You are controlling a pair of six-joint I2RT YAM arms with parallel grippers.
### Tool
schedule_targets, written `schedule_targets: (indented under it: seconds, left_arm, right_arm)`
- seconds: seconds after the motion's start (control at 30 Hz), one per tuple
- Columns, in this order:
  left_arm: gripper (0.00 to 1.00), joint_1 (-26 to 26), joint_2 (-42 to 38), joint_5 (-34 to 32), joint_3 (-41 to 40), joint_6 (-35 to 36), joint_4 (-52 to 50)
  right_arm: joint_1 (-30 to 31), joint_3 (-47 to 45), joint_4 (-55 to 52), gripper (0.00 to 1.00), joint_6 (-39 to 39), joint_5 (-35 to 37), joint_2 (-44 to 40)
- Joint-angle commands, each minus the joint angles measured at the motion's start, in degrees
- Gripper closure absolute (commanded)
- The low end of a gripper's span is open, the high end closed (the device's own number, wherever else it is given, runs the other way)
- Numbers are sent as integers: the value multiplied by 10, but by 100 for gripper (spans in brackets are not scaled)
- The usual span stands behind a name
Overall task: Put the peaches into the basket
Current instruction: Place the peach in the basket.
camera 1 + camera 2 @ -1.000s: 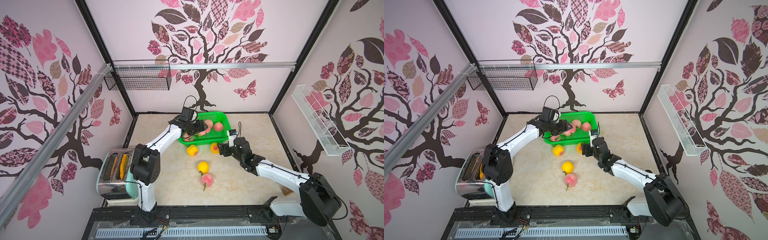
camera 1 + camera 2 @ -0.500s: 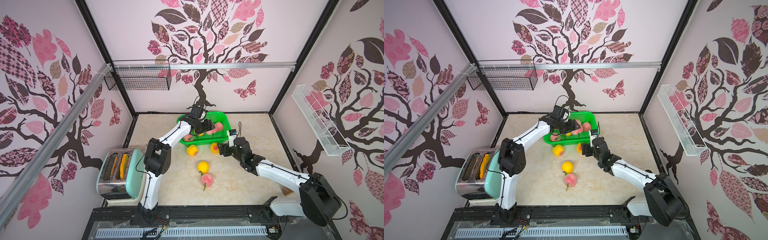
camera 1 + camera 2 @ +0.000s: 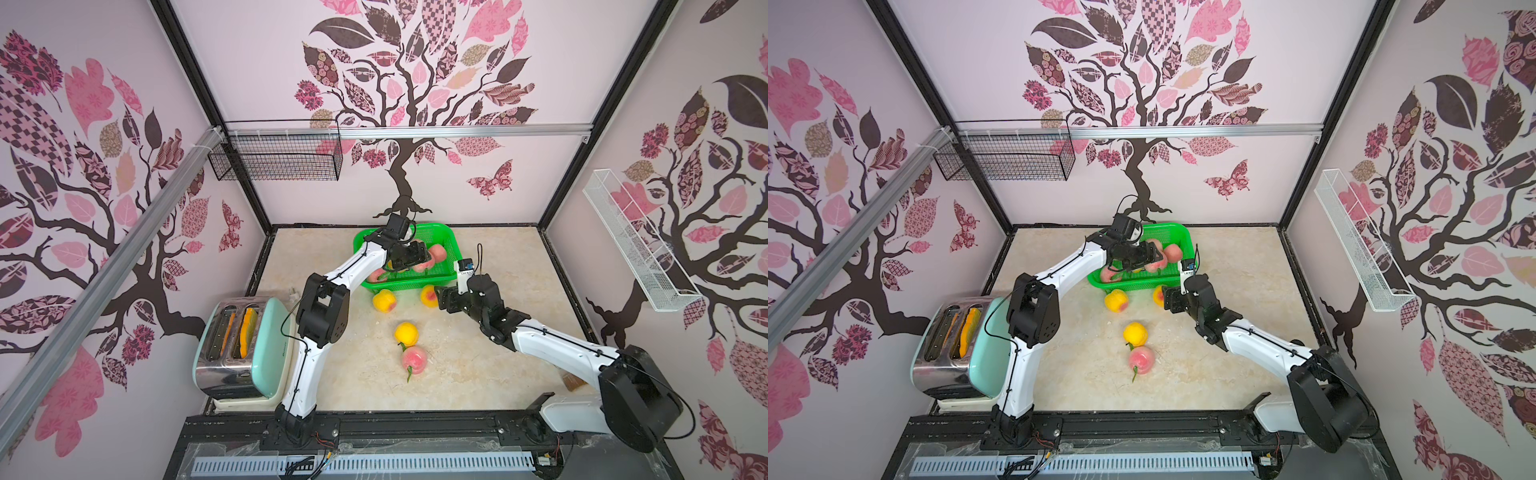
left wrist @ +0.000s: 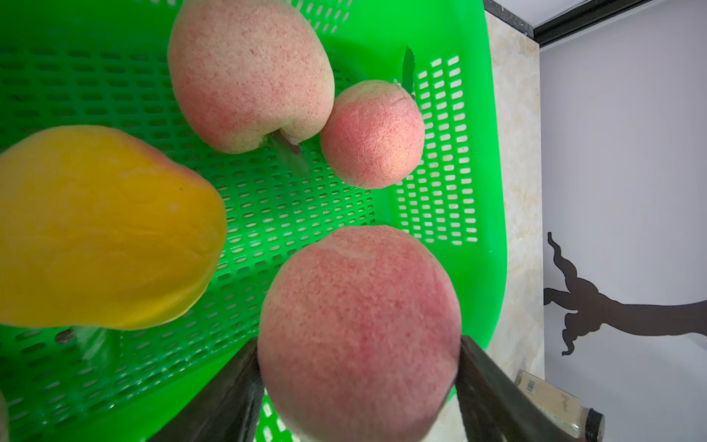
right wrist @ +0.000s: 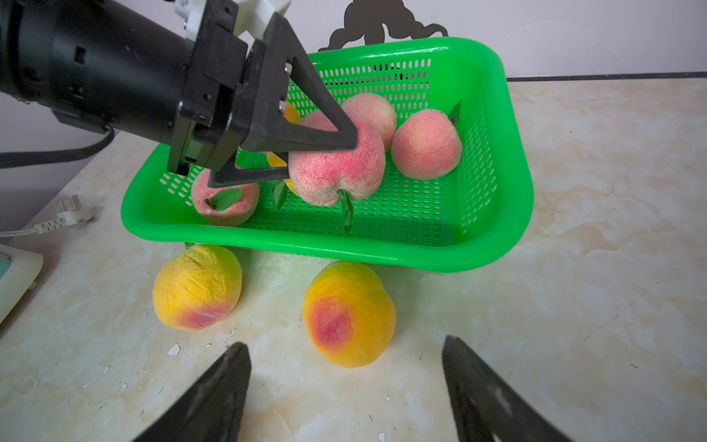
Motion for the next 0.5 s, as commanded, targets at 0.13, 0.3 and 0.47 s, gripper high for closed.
schedule_targets:
  seconds: [0.13,0.3,0.47]
  left_arm:
    - [23,-10,36,-8,34,1,-18]
    - [23,-10,41,-14,32,1,-20]
    - [20,-10,45,-12,32,-2,-21]
  right_arm:
    - [2,-9,0,19,4,0,-10]
    - [2,-9,0,19,4,0,-10]
    - [3,-9,0,19,4,1,-10]
